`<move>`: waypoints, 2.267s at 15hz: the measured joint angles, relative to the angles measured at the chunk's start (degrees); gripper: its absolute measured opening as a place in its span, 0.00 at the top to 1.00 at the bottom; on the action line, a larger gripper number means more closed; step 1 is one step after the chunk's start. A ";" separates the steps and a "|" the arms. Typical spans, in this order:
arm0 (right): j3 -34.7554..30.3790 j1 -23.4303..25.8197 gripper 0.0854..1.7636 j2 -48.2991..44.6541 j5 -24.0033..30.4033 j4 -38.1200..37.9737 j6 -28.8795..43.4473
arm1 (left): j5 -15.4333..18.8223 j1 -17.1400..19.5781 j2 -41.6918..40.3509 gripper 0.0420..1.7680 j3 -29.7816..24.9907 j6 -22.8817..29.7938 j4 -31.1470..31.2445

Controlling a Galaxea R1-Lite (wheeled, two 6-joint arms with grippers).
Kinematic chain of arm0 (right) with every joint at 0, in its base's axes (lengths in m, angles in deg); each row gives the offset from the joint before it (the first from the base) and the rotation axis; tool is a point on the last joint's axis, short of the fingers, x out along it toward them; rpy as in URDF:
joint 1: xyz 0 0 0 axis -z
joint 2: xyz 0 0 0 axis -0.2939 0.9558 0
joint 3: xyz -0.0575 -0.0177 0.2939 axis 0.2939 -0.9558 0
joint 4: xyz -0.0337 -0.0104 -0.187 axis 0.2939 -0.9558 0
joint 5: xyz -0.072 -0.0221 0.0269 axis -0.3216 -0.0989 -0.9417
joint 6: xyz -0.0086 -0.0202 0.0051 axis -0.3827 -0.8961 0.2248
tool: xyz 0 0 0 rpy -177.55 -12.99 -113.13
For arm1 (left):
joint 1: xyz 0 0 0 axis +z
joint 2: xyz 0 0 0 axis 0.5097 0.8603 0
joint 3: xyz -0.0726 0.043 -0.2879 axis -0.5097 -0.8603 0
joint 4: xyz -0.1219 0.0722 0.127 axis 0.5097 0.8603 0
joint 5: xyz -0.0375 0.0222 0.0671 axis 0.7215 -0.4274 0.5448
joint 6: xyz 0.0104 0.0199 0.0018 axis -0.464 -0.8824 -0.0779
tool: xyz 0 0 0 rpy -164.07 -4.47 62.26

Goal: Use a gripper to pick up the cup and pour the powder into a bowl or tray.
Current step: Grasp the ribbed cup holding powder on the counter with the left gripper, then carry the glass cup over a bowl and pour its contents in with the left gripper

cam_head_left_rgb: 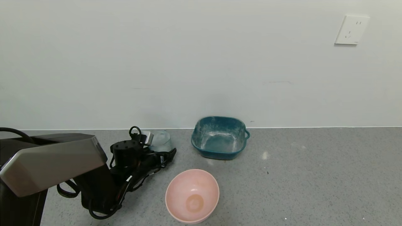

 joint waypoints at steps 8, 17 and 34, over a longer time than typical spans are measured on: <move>0.00 0.00 0.03 0.00 0.00 -0.02 0.00 | -0.96 -0.06 1.19 0.03 2.12 -0.09 0.11; 0.00 0.00 0.03 0.00 0.00 0.00 0.01 | -1.01 -0.05 1.38 0.25 2.35 0.00 0.15; 0.00 0.02 0.03 0.00 -0.02 0.00 0.01 | -1.16 1.43 -16.48 0.25 1.74 -2.74 19.03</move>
